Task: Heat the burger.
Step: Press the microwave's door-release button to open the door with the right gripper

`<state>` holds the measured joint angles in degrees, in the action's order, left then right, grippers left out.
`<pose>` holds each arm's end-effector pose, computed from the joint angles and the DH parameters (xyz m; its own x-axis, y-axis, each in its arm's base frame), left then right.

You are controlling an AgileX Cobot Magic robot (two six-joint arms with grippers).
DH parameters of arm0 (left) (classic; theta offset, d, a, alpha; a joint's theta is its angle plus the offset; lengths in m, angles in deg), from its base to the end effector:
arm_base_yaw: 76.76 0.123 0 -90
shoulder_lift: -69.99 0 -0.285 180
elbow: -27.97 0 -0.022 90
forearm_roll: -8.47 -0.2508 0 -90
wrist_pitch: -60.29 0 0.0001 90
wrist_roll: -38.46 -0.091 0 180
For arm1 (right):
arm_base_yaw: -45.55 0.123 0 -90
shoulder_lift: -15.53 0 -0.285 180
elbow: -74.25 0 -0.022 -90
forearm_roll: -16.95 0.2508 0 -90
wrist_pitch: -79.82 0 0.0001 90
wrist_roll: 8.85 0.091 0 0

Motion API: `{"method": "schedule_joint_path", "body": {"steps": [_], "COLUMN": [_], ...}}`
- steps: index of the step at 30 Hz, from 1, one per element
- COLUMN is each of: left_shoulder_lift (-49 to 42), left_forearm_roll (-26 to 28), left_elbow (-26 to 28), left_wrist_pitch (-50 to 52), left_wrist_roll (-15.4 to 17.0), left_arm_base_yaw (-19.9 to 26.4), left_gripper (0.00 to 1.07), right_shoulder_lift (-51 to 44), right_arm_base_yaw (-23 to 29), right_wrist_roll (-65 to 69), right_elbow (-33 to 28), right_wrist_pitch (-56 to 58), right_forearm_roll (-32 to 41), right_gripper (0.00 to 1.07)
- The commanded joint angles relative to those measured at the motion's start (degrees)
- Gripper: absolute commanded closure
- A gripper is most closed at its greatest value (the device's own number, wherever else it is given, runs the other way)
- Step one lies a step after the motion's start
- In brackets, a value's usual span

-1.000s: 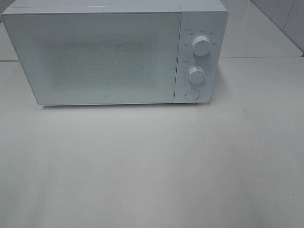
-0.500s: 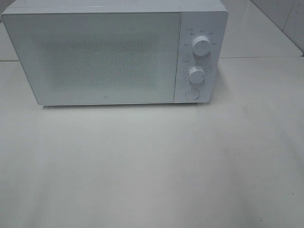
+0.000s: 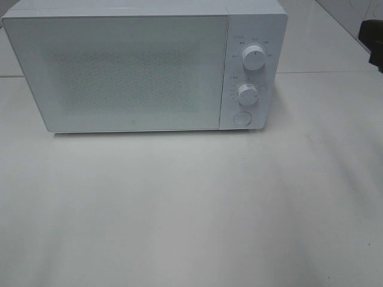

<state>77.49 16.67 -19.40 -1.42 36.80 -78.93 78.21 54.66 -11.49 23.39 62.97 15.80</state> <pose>-0.0097 -0.0111 0.2824 -0.4488 -0.0219 -0.8934 0.1325 0.9870 -0.0908 0.1957 0.0319 0.2855 -0.1041 -0.0828 -0.9911 -0.1712 0.9831 -0.0641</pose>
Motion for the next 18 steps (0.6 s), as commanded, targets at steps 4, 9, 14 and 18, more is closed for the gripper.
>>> {"method": "schedule_joint_path", "body": {"steps": [4,9,14,18], "left_shoulder_lift": [-0.5,-0.5,-0.5,-0.5], "left_forearm_roll": [-0.1,-0.1,-0.1,-0.1], "left_elbow": [-0.2,-0.2,-0.2,-0.2], "left_wrist_pitch": [0.4,0.4,0.4,0.4], "left_wrist_roll": [0.3,0.3,0.3,0.3], "left_arm_base_yaw": [0.2,0.2,0.2,0.2], "left_gripper": [0.07,0.07,0.07,0.07], "right_shoulder_lift": [8.3,15.4,22.2,26.0], "right_arm_base_yaw": [-0.2,-0.1,-0.1,1.4], "right_wrist_roll": [-0.3,-0.8,-1.3,-3.4], "right_elbow": [-1.7,-5.5,-9.5,-10.7], "right_wrist_pitch": [-13.4,-26.5,-37.7,-41.5], "right_forearm_roll": [0.1,1.9,8.0,11.5], "right_gripper": [0.36,0.36,0.36,0.36]}}
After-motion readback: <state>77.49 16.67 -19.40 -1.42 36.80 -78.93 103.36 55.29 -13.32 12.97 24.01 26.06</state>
